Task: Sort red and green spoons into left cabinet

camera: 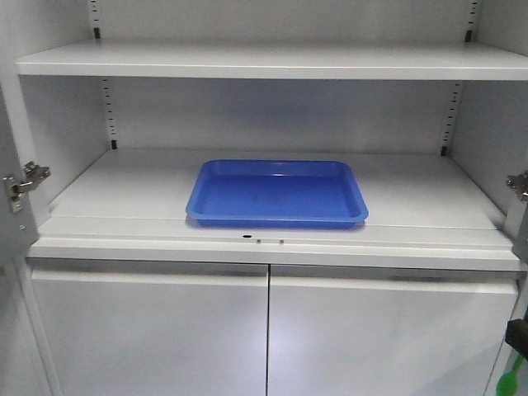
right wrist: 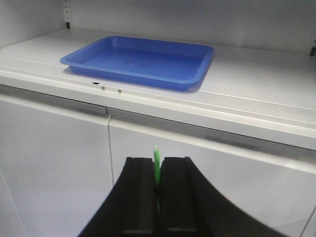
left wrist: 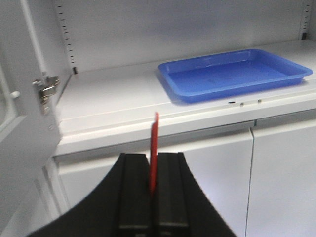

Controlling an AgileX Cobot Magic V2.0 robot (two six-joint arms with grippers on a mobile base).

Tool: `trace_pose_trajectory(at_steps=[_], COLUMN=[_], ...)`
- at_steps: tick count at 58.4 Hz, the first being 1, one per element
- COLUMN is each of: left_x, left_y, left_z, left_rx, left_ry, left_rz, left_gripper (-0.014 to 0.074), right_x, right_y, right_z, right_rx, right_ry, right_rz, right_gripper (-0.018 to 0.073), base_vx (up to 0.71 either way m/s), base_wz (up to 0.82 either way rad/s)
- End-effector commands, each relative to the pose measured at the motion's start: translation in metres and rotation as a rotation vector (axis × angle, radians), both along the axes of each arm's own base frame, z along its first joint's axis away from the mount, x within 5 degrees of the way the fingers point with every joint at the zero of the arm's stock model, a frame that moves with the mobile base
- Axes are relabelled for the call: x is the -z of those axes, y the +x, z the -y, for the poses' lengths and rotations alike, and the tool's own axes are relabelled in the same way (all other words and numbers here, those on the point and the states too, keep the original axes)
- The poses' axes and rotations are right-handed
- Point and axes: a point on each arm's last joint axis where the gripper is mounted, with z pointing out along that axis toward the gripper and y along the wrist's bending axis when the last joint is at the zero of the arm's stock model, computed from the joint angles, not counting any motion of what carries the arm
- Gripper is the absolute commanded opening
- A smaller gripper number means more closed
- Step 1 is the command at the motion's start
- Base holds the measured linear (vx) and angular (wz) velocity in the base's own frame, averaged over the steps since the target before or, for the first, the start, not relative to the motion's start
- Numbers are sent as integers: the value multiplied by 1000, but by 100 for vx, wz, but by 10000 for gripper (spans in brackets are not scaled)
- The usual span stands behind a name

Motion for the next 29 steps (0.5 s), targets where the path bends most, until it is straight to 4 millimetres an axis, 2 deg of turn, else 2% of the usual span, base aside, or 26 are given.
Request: trace_pose_trajectory(at_steps=[1,12,29], left_x=[-16,-16,-16], left_y=[-1,-1,-1], left_z=[-3,-3,-3], left_rx=[-32,-32,-32], left_ry=[-36,-36,-36], left_rz=[93,93,93], left_gripper=[-3,-3,-3], right_x=[-12,-12,-12], right_y=[1,1,1], right_z=[3,2,2], right_rx=[22,21,21], right_ry=[-25,-25,-25], right_rz=[43,42,42], right_gripper=[-3,-3,-3], base_vx=[25,28,32], base_wz=[-31,-15,2])
